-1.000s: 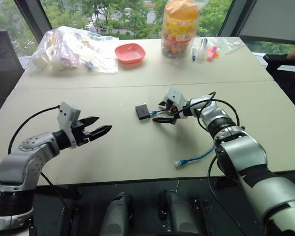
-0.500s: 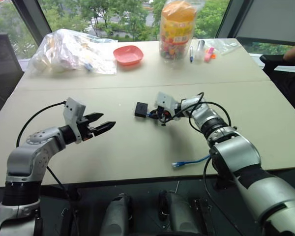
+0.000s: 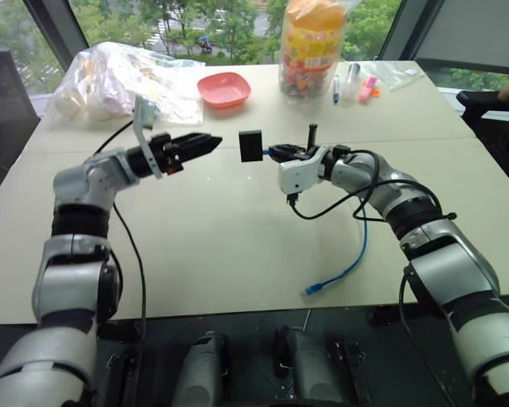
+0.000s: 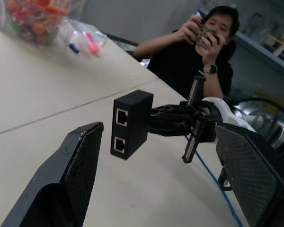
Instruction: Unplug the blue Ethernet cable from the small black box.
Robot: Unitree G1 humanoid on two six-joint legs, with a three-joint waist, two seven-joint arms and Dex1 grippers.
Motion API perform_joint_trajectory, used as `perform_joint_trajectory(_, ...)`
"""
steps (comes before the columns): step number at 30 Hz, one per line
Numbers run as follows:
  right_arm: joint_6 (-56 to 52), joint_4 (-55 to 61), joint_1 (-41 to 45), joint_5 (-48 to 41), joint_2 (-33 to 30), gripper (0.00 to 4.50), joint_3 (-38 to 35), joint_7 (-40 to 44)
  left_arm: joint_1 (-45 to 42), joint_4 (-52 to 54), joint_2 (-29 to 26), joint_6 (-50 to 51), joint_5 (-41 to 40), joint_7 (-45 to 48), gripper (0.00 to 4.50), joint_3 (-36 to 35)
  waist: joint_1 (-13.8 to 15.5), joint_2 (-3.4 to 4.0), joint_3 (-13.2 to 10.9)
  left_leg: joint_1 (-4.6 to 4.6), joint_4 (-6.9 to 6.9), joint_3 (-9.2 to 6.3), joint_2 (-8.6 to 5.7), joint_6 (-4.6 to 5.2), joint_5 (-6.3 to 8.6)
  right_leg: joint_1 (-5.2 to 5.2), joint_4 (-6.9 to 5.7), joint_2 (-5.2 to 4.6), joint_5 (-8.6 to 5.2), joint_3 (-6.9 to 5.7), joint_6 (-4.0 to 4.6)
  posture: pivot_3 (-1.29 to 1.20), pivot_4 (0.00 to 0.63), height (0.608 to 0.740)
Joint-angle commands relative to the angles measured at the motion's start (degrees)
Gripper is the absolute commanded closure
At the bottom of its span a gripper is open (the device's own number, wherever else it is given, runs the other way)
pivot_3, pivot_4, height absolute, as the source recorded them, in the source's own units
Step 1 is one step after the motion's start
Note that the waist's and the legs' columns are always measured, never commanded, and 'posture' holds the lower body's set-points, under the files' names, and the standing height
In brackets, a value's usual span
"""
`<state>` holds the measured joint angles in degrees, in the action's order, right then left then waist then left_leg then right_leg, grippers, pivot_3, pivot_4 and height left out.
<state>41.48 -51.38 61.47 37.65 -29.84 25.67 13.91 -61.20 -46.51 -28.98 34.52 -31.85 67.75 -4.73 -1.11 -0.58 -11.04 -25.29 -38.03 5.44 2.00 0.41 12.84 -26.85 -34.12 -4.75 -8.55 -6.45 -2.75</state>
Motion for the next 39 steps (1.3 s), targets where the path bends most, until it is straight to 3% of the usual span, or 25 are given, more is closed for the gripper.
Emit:
perform_joint_trajectory(1, 0.4, 3.6, 1.4, 0.8, -1.0, 4.40, -0.8, -2.7, -6.1, -11.2, 1.4, -7.9, 6.1, 3.6, 0.60, 1.8, -0.2, 0.00, 0.0, 0.01, 0.00, 0.01, 0.00, 0.00, 0.00, 0.01, 0.02, 0.01, 0.00, 0.00, -0.01, 0.00, 0.150, 0.740)
perform_joint_trajectory(11, -1.1, 11.7, -2.2, -1.5, -2.3, 4.40, -2.1, 0.1, -14.4, -24.3, 6.5, -16.6, 12.1, 3.9, 0.60, -1.3, 0.2, -0.06, 0.0, 0.01, -0.01, -0.01, 0.02, 0.02, 0.01, 0.01, -0.02, 0.00, 0.00, 0.02, -0.01, 0.00, 0.150, 0.740)
perform_joint_trajectory(14, -2.4, 15.7, -4.7, -2.3, -2.2, 4.50, -2.4, 1.4, -15.2, -25.4, 7.3, -17.2, 12.3, 4.5, 1.26, -2.6, 0.2, -0.07, 0.0, 0.00, -0.04, -0.01, 0.01, 0.02, 0.01, 0.01, -0.02, -0.01, 0.00, 0.02, -0.01, 0.00, 0.150, 0.740)
perform_joint_trajectory(17, -3.5, 18.2, -5.9, -2.7, -2.4, 4.50, -2.8, 2.4, -15.3, -25.5, 7.8, -17.1, 13.8, 6.9, 2.46, -2.2, 0.2, -0.07, 0.0, -0.01, -0.05, -0.02, 0.01, 0.03, 0.01, 0.01, -0.04, -0.01, 0.00, 0.02, -0.02, 0.00, 0.150, 0.740)
perform_joint_trajectory(18, -3.9, 18.8, -6.1, -2.8, -2.4, 4.50, -2.9, 2.7, -15.2, -25.5, 7.9, -17.1, 14.2, 7.4, 2.67, -2.1, 0.2, -0.07, 0.0, 0.00, -0.06, -0.02, 0.01, 0.03, 0.01, 0.01, -0.04, -0.01, 0.00, 0.02, -0.02, 0.00, 0.150, 0.740)
perform_joint_trajectory(19, -4.2, 19.3, -6.2, -2.9, -2.4, 4.50, -3.0, 2.9, -15.1, -25.5, 8.0, -17.1, 14.4, 7.6, 3.21, -2.1, 0.1, -0.07, 0.0, 0.00, -0.07, -0.02, 0.01, 0.03, 0.01, 0.01, -0.06, -0.01, 0.00, 0.02, -0.02, 0.00, 0.150, 0.740)
perform_joint_trajectory(22, -4.9, 20.2, -6.5, -3.2, -2.4, 4.50, -3.3, 3.6, -15.0, -25.6, 8.1, -17.4, 15.3, 7.5, 4.01, -2.5, 0.1, -0.07, 0.0, 0.01, -0.07, -0.03, 0.02, 0.03, 0.01, 0.01, -0.08, -0.01, 0.00, 0.01, -0.01, 0.00, 0.150, 0.740)
perform_joint_trajectory(30, -6.1, 20.4, -6.1, -3.9, -2.1, 4.50, -3.4, 4.1, -14.5, -25.7, 8.1, -15.8, 15.8, 6.8, 4.01, -4.4, 0.1, -0.07, 0.0, 0.00, -0.10, -0.03, 0.02, 0.03, 0.01, 0.01, -0.09, -0.01, 0.01, 0.02, -0.01, 0.00, 0.150, 0.740)
perform_joint_trajectory(36, -6.1, 19.3, -5.8, -3.5, -2.0, 4.50, -3.4, 3.5, -13.5, -25.5, 7.9, -16.2, 16.3, 6.2, 1.23, -5.1, 0.1, -0.07, 0.0, 0.00, -0.11, -0.04, 0.02, 0.03, 0.01, 0.01, -0.10, -0.01, 0.01, 0.02, -0.01, 0.00, 0.150, 0.740)
perform_joint_trajectory(37, -6.1, 19.2, -5.8, -3.5, -2.0, 4.50, -3.4, 3.4, -13.4, -25.4, 8.0, -16.3, 16.4, 6.2, 0.89, -5.2, 0.1, -0.07, 0.0, 0.00, -0.11, -0.03, 0.02, 0.03, 0.01, 0.01, -0.10, -0.01, 0.01, 0.02, -0.01, 0.00, 0.150, 0.740)
perform_joint_trajectory(39, -6.1, 19.1, -5.7, -3.5, -2.0, 4.50, -3.5, 3.3, -13.4, -25.3, 8.0, -16.1, 16.3, 6.3, 0.89, -5.5, 0.1, -0.07, 0.0, 0.00, -0.11, -0.04, 0.02, 0.03, 0.01, 0.01, -0.10, -0.01, 0.01, 0.01, -0.01, 0.00, 0.150, 0.740)
